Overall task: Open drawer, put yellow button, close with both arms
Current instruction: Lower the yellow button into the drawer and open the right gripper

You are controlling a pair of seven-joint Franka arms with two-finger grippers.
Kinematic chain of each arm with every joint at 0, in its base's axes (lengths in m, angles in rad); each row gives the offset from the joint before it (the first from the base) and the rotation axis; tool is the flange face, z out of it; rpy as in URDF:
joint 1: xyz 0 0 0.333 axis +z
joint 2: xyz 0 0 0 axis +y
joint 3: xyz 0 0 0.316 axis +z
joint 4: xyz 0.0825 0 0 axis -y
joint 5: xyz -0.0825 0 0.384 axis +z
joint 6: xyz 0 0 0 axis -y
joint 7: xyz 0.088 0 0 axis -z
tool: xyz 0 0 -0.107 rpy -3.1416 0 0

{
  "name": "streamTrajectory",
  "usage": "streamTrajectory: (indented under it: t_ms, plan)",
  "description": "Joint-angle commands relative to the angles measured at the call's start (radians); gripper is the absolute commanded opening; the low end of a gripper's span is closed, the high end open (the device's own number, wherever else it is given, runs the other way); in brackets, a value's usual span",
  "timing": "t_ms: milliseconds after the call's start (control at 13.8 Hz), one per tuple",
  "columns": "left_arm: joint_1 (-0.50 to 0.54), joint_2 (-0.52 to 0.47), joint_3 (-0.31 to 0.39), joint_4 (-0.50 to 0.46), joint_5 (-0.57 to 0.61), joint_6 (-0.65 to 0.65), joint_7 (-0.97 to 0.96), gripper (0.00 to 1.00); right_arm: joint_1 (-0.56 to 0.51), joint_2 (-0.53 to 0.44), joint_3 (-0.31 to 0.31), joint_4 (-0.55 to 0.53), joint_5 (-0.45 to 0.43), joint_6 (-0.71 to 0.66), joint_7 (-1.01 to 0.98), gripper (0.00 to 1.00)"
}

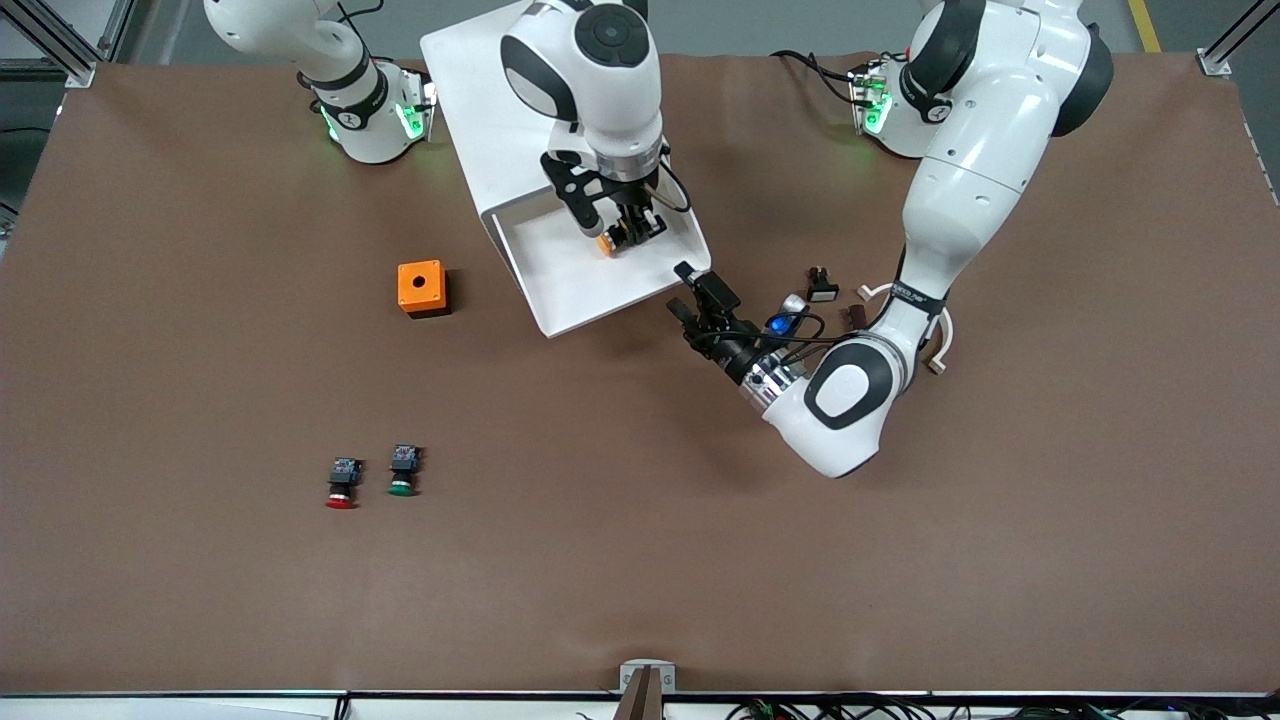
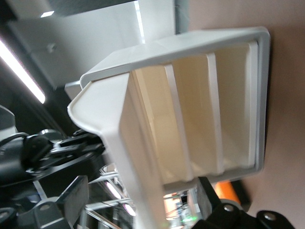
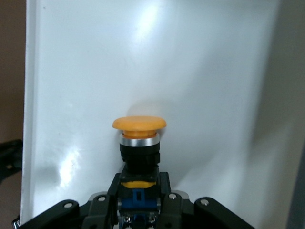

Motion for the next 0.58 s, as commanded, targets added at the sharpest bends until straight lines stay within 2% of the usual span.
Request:
streamTrajectory:
  t_ms: [0,72,289,505]
  plan:
    - [0.000,-0.002,-0.002,0.070,0.003,-0.013,0.162,1.00,0.022,0.032,-0.013,0.059,-0.012,-0.018,0.037,0.71]
    - [0.000,-0.002,0.001,0.093,0.008,-0.013,0.220,1.00,0.022,0.032,-0.015,0.065,-0.014,-0.021,0.033,1.00]
    - [0.000,-0.018,0.062,0.127,0.009,-0.011,0.482,1.00,-0.013,0.032,-0.016,0.124,-0.039,-0.064,-0.042,1.00]
    - [-0.021,-0.054,0.131,0.147,0.044,-0.007,0.721,1.00,-0.086,0.029,-0.018,0.202,-0.028,-0.214,-0.347,1.00]
